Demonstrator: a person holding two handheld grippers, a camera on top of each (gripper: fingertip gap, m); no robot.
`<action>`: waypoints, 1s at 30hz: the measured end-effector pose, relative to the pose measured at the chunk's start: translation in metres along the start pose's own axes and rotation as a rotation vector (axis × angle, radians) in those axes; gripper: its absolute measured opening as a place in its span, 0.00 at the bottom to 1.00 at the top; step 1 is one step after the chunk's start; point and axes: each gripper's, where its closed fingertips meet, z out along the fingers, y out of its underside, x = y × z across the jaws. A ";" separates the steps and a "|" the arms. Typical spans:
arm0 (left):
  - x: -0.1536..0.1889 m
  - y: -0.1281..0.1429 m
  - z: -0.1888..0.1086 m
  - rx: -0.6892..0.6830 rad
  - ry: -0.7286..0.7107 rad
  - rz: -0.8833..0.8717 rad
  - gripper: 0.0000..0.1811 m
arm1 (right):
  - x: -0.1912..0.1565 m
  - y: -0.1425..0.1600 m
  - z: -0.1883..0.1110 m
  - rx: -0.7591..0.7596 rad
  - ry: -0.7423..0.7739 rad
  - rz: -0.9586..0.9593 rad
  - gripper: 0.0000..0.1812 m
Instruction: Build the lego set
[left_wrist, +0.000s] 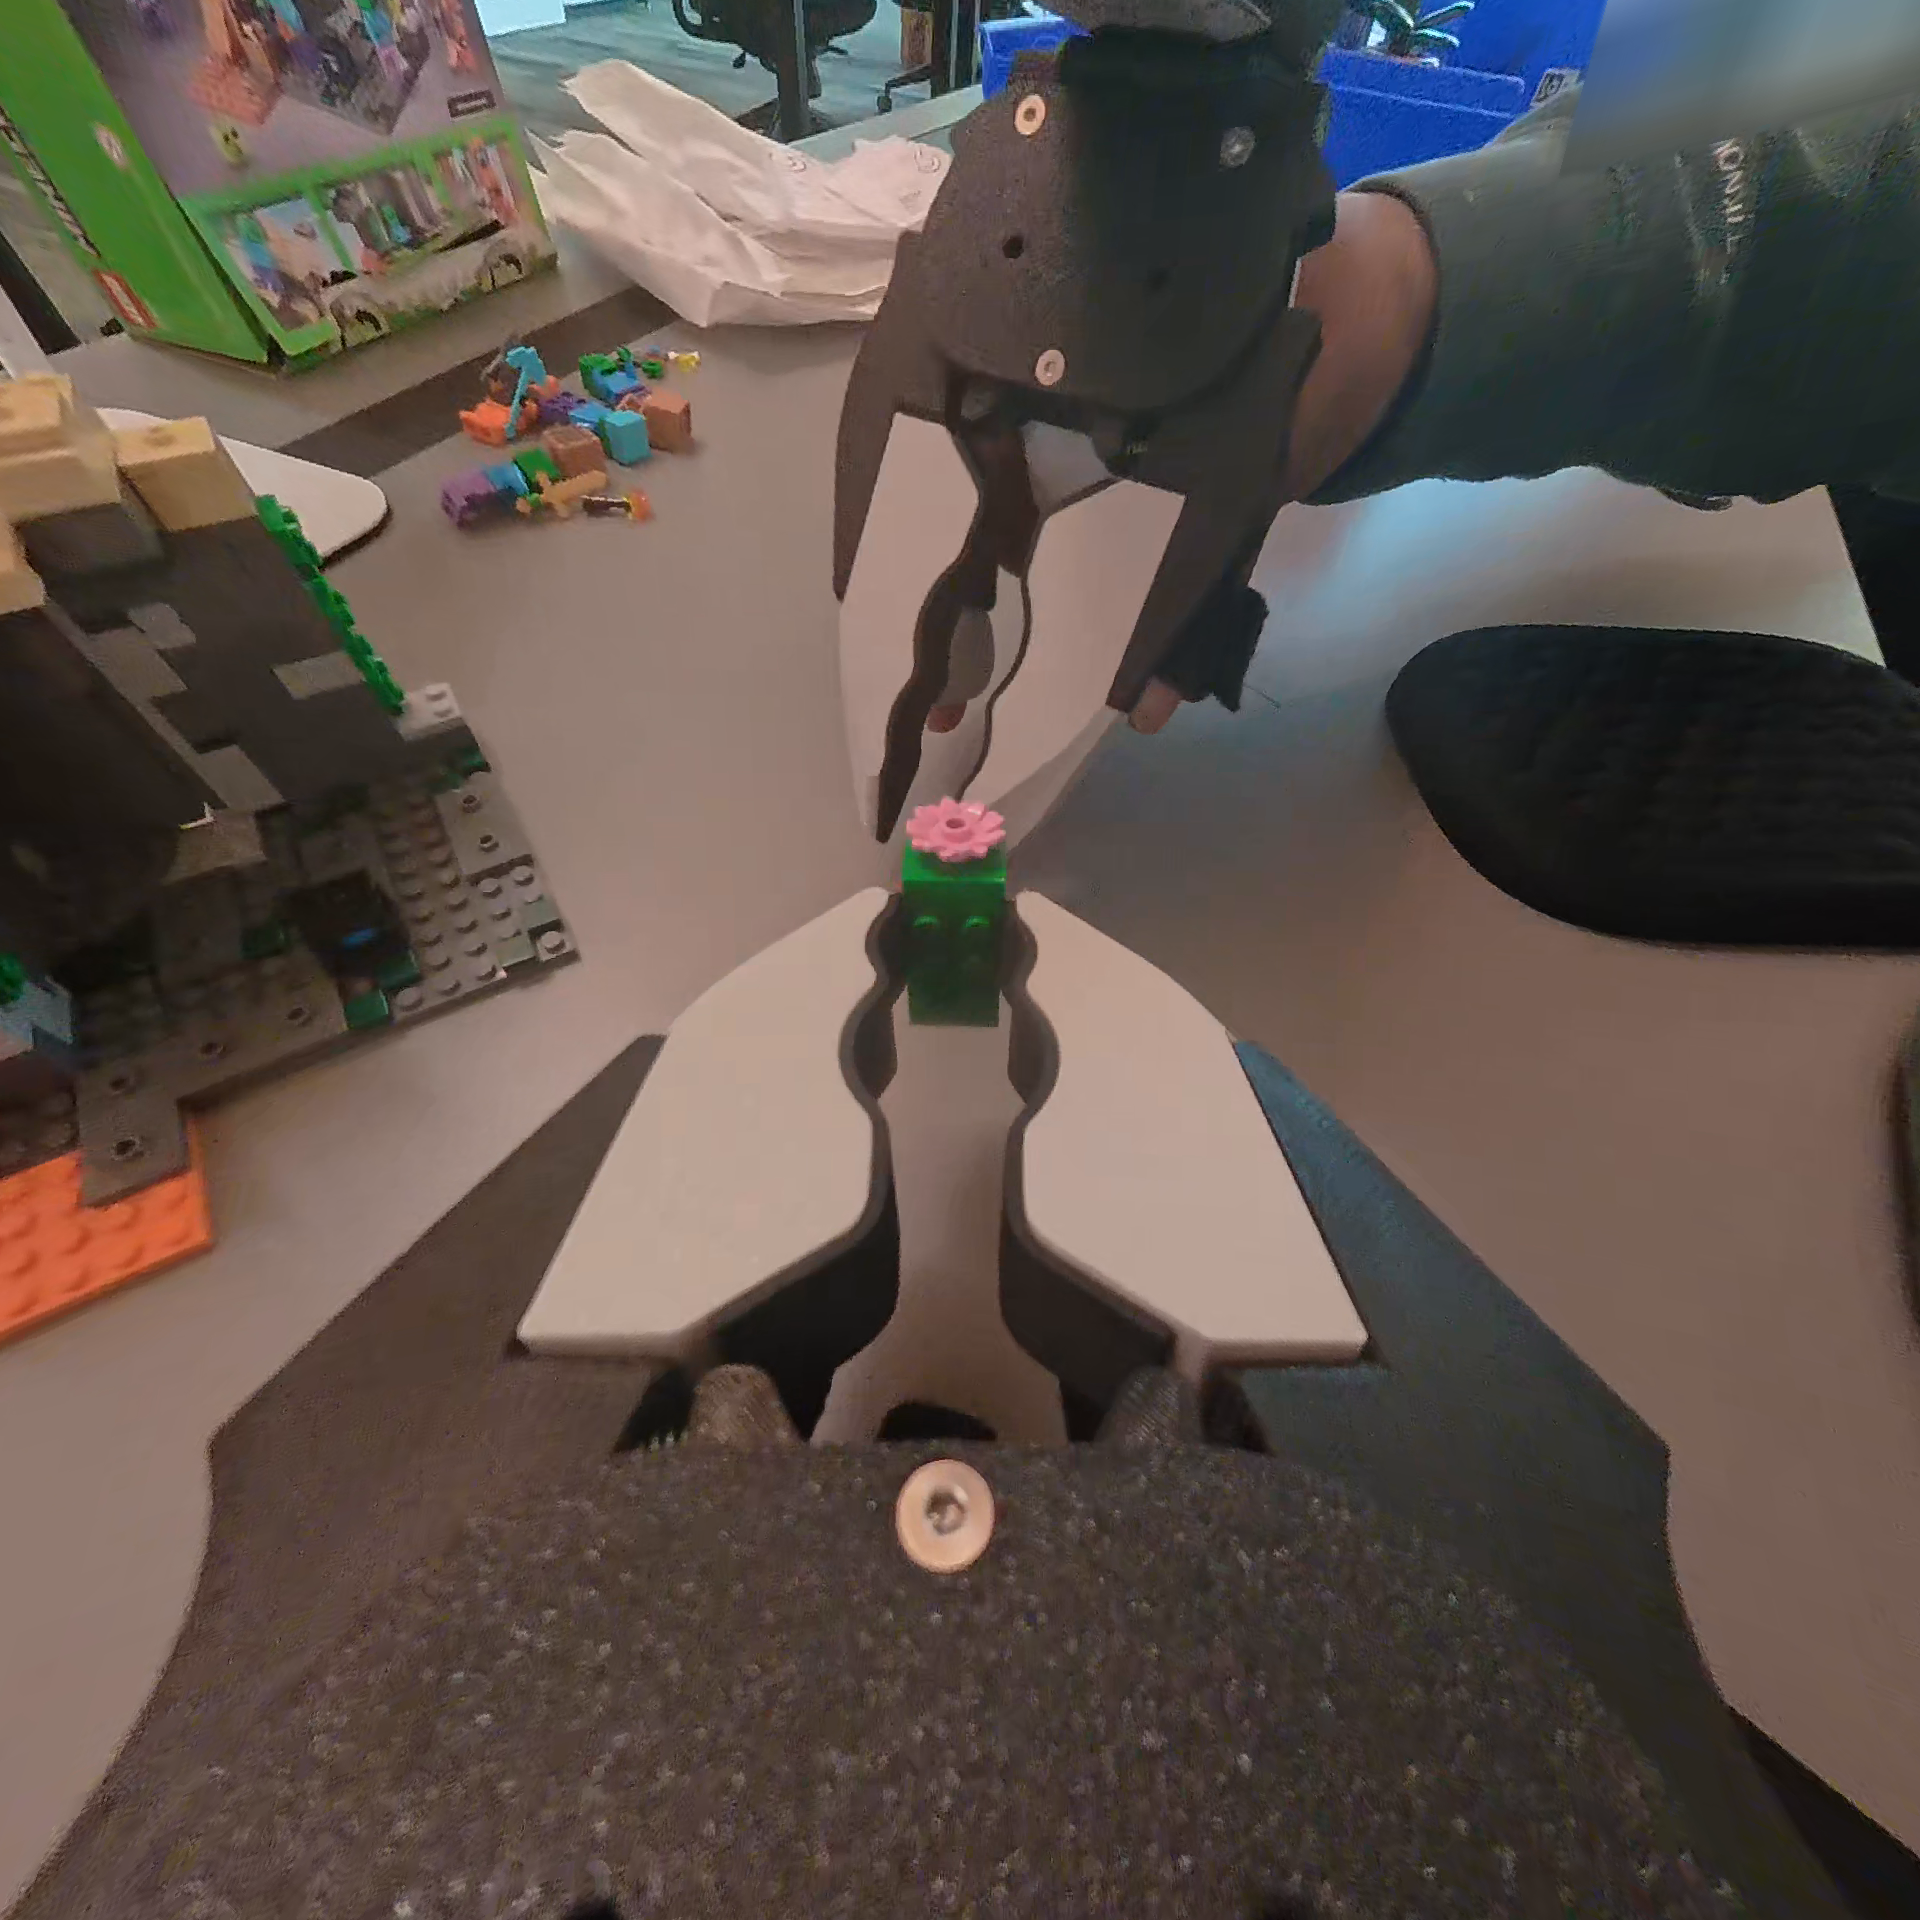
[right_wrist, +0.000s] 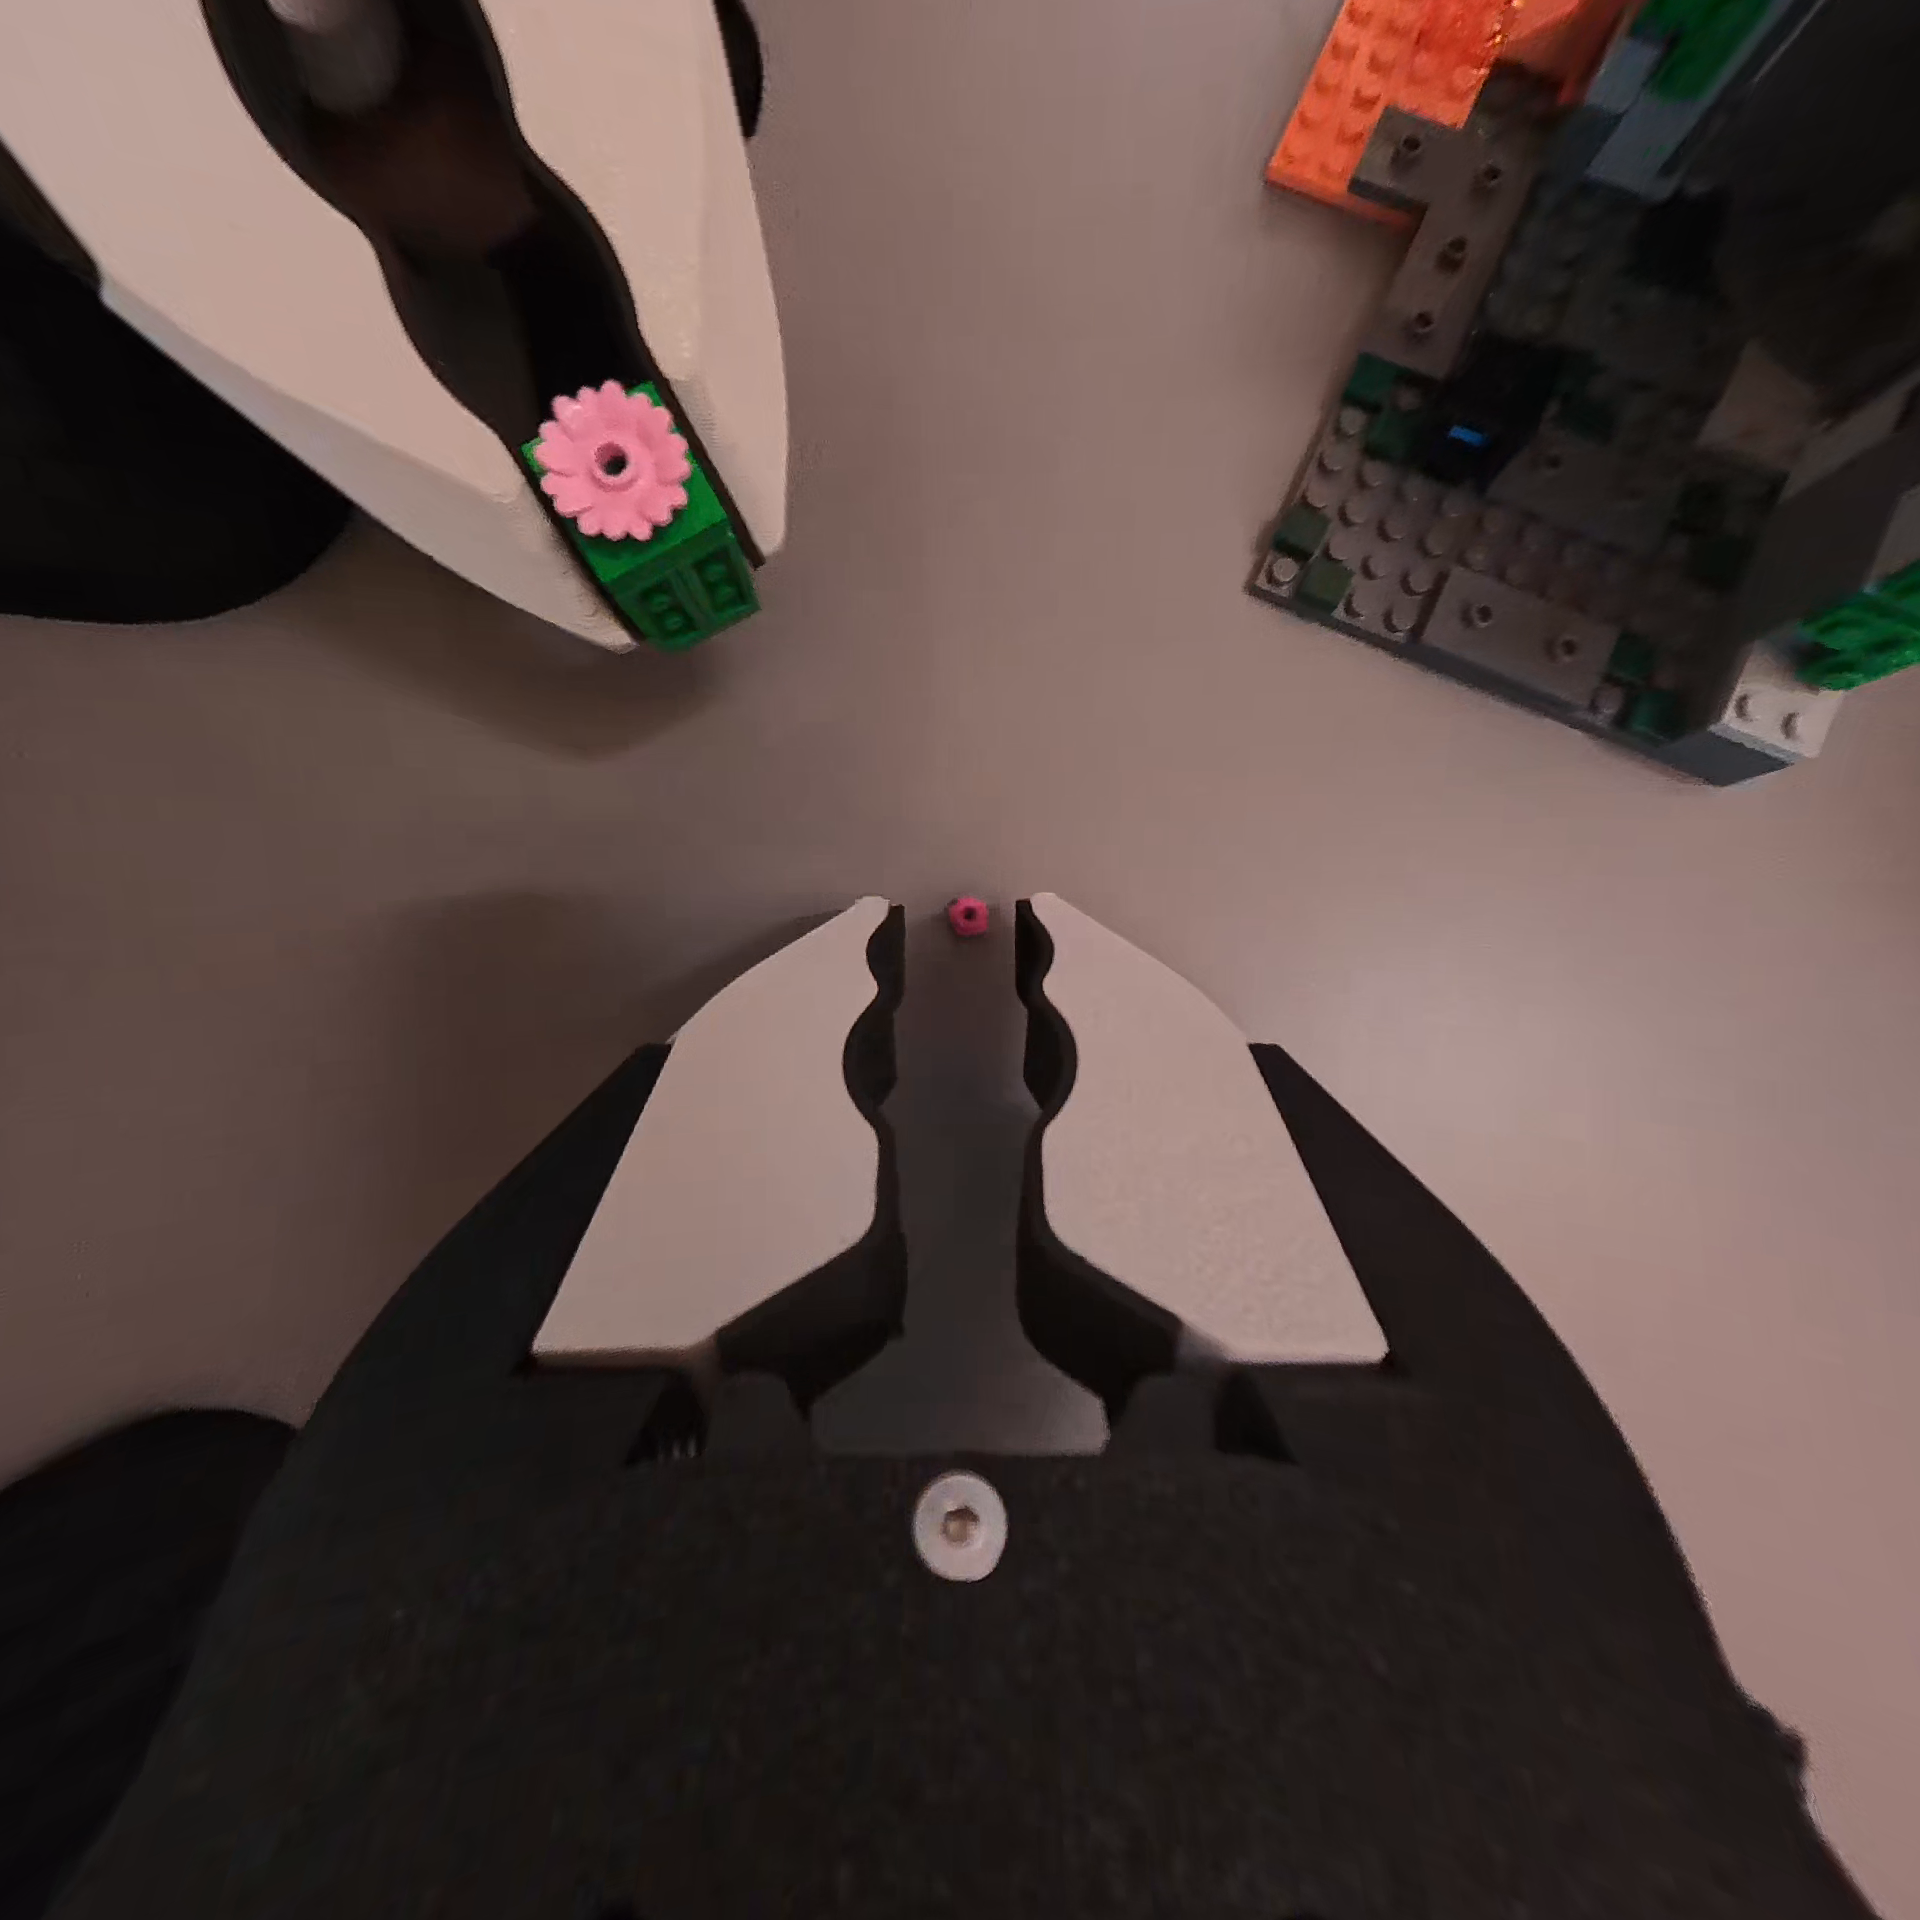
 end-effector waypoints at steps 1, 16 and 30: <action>0.000 0.001 0.000 -0.003 0.003 -0.005 0.09 | 0.002 0.001 0.001 -0.008 0.001 0.003 0.11; 0.001 0.003 0.002 -0.007 0.023 -0.021 0.09 | 0.002 0.005 0.011 -0.038 -0.006 -0.009 0.08; 0.002 0.004 0.002 -0.013 0.030 -0.014 0.09 | 0.001 0.005 0.012 -0.042 0.021 -0.037 0.04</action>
